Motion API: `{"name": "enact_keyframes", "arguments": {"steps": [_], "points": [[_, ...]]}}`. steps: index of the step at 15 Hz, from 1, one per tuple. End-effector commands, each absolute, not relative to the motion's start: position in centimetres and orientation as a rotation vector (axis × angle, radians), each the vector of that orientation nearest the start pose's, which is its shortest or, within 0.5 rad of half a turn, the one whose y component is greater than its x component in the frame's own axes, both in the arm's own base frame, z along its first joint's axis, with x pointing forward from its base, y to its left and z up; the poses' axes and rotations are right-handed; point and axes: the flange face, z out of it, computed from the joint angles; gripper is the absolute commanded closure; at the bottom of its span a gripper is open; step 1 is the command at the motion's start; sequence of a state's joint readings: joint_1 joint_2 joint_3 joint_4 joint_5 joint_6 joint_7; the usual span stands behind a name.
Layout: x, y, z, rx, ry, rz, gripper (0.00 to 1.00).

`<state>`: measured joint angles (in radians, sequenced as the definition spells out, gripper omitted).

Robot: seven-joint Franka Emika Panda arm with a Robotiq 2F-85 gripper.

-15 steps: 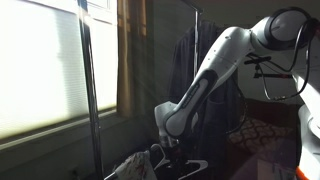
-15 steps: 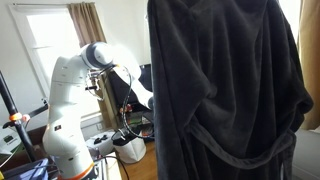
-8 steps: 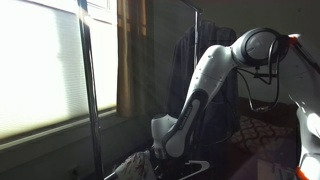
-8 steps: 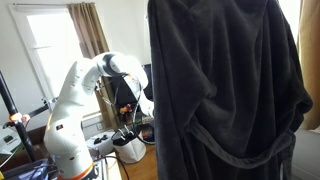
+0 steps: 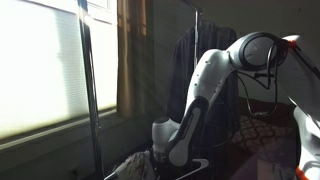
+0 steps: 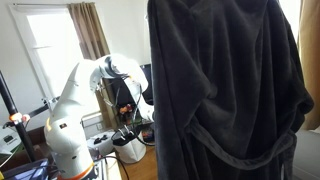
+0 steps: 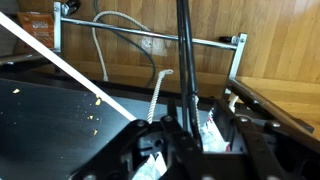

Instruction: Put the coat hanger on the top rack

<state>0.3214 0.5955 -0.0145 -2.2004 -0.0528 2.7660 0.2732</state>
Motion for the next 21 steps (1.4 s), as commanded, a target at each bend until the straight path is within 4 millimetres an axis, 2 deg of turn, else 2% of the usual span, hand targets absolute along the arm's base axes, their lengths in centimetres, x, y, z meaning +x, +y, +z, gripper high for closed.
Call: {"name": "enact_keyframes", "arguments": {"steps": [1, 2, 4, 9, 16, 21], "points": [[50.5, 16.4, 10.1, -3.214, -0.095, -0.015, 0.94], [50.5, 16.5, 10.2, -3.219, -0.091, -0.021, 1.00], [50.1, 16.9, 10.8, -3.219, -0.095, -0.037, 1.00], [47.5, 17.7, 14.3, -3.205, -0.103, -0.153, 0.98], [43.9, 15.5, 18.7, -3.180, -0.008, -0.288, 0.97], [40.4, 14.8, 22.0, -3.154, -0.124, -0.243, 0.97]]}}
